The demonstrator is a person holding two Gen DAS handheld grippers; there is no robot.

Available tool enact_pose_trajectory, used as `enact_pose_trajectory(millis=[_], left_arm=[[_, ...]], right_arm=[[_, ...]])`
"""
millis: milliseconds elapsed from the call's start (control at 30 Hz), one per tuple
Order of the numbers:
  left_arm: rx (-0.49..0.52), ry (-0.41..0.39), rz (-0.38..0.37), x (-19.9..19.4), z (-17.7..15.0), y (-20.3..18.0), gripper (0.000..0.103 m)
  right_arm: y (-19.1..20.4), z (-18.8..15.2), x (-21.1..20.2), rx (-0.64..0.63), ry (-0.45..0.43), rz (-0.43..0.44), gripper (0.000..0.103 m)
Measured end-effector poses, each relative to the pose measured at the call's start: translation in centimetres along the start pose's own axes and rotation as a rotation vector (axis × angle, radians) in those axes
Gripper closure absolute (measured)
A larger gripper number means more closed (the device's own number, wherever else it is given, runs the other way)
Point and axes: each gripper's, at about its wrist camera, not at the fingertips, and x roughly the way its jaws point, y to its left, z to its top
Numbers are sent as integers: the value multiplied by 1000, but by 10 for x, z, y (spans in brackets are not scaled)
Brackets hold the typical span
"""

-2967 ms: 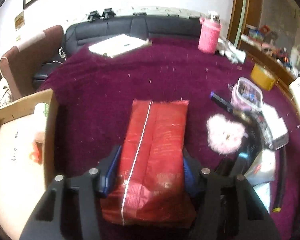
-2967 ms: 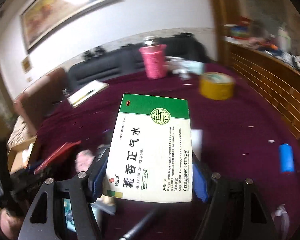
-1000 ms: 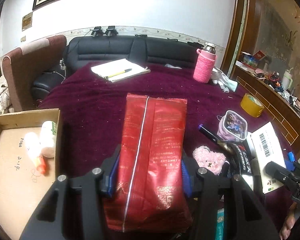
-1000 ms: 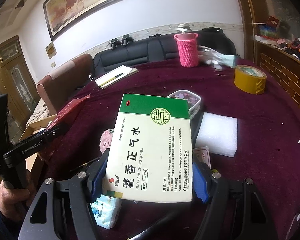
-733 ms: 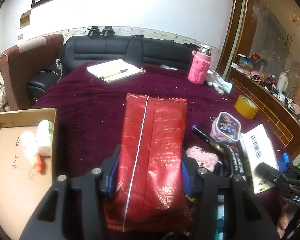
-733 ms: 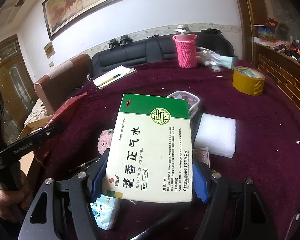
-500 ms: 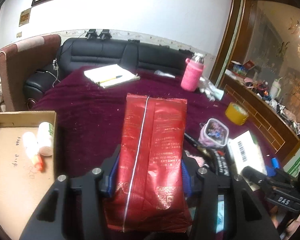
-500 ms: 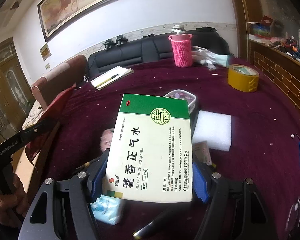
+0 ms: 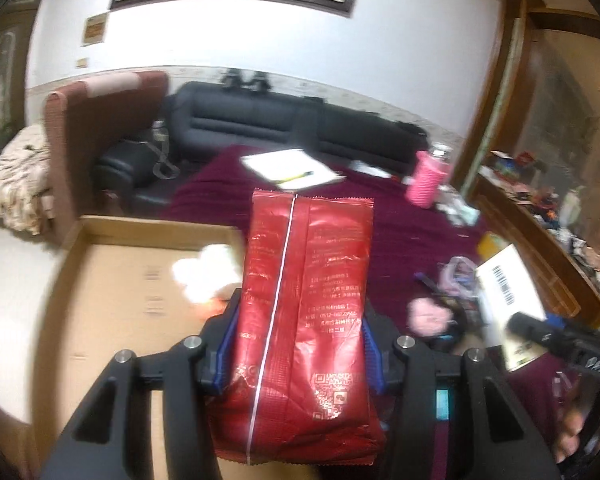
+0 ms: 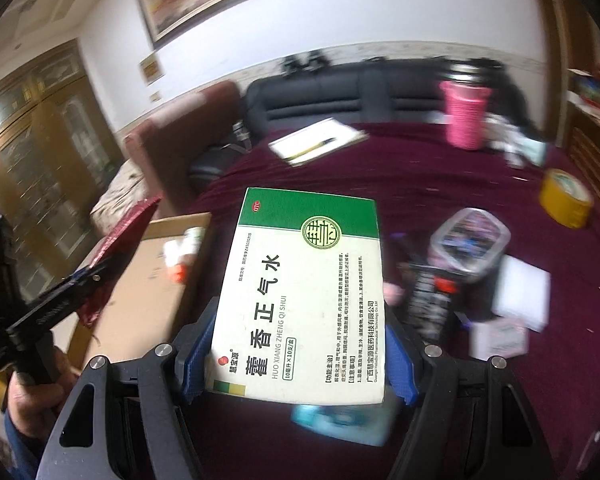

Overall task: Organize objects
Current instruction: 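Lower the red bag and medicine box into the box and open both tools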

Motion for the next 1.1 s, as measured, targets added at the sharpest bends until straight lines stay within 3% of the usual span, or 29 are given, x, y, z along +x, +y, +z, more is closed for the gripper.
enact_pose_trajectory(millis=[333, 700, 1100], left_arm=[[-39, 96, 200, -6, 2, 94, 53], [-49, 211, 269, 46, 21, 122, 53], [-136, 232, 265, 62, 22, 147, 52]], right_arm=[[77, 28, 72, -57, 154, 102, 26], [143, 49, 171, -75, 288, 108, 26], [152, 62, 220, 8, 360, 144, 26]])
